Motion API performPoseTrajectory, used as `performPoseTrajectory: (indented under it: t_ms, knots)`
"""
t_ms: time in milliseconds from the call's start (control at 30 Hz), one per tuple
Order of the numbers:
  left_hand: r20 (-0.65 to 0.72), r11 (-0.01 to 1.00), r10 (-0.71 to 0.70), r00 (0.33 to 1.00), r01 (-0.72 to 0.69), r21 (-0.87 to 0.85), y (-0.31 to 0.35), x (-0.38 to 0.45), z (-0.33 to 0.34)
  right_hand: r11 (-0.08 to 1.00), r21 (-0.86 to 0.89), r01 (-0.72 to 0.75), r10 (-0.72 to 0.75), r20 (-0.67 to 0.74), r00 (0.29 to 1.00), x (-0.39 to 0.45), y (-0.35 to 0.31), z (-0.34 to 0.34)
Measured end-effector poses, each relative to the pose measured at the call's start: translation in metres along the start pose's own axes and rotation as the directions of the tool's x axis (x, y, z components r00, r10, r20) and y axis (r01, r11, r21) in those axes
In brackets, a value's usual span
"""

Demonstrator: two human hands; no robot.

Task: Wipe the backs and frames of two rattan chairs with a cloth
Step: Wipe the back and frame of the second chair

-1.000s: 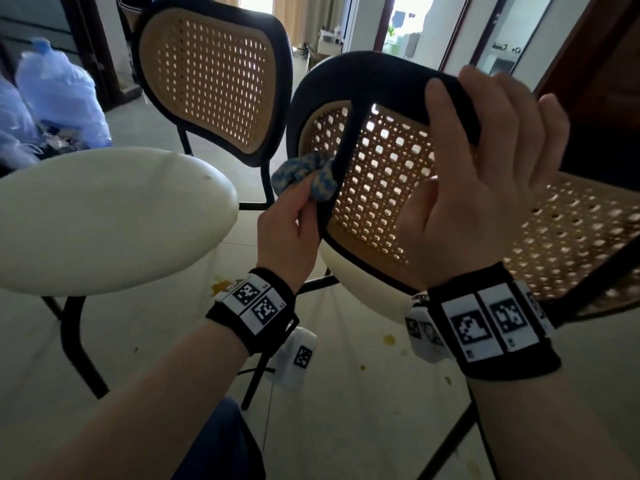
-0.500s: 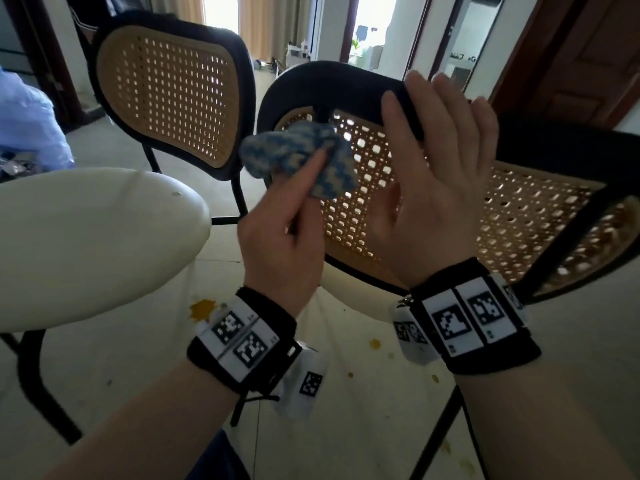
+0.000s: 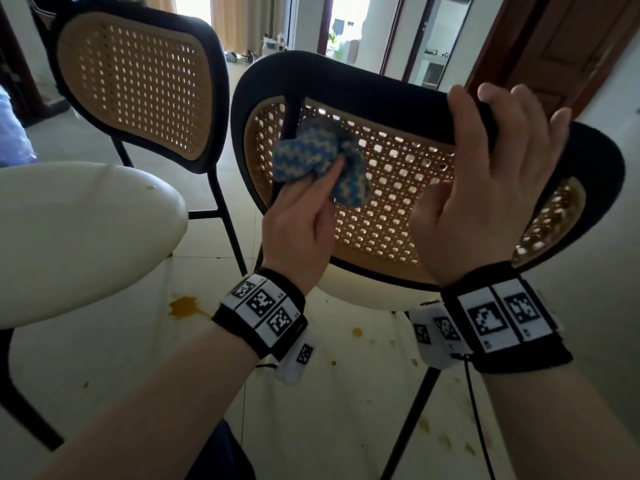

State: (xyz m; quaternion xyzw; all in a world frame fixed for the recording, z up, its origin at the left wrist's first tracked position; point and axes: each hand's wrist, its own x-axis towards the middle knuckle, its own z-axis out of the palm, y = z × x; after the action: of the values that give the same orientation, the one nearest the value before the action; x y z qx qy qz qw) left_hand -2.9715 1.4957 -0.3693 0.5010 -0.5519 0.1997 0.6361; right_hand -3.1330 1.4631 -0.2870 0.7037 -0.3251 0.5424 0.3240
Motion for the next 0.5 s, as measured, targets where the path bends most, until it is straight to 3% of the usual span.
performPoseTrajectory:
  t_ms: [233, 500]
  knots:
    - [0.167, 0.985, -0.08, 0.983, 0.052, 0.167, -0.026, -0.035, -0.02, 1.0, 0.008, -0.005, 0.005, -0.004, 1.0, -0.002, -0.002, 0.001]
    - [-0.004, 0.998, 0.026, 1.0, -0.026, 0.059, 0.013, 0.026, -0.018, 1.0, 0.016, 0.022, -0.023, 0.054, 0.998, -0.026, -0.01, 0.003]
